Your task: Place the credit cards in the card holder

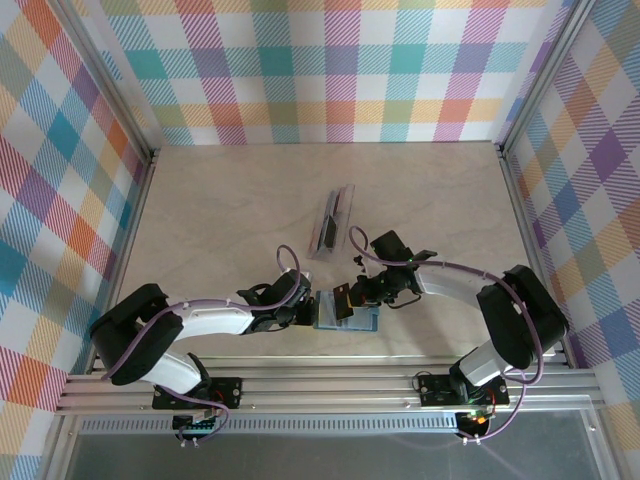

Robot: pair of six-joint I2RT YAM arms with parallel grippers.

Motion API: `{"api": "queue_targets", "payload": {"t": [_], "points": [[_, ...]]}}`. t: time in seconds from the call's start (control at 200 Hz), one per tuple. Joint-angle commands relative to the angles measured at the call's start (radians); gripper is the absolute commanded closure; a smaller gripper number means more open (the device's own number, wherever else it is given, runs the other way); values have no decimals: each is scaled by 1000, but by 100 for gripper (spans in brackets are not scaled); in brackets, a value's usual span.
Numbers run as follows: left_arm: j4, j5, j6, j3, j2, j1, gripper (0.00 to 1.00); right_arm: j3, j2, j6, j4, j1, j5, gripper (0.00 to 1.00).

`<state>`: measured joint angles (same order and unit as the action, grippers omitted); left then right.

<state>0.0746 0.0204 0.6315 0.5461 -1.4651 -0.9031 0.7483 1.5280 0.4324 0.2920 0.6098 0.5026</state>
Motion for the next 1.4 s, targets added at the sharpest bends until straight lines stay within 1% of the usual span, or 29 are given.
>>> {"api": "queue_targets", "payload": {"t": [0.0, 0.42, 0.705, 1.105, 1.21, 1.395], "points": [[22, -2, -2, -25, -21, -17, 82, -23, 32, -5, -30, 2, 7, 100], [41, -3, 7, -34, -36, -23, 82, -39, 63, 16, -55, 5, 38, 100], [44, -4, 9, -32, -45, -23, 82, -51, 73, 40, -74, 35, 58, 100], [51, -4, 24, -25, -59, -38, 83, -57, 79, 155, -185, 87, 31, 100], [54, -7, 31, -20, -69, -48, 83, -59, 77, 189, -213, 107, -4, 100], [68, -14, 49, -18, -83, -58, 83, -88, 59, 277, -295, 126, -28, 100]]}}
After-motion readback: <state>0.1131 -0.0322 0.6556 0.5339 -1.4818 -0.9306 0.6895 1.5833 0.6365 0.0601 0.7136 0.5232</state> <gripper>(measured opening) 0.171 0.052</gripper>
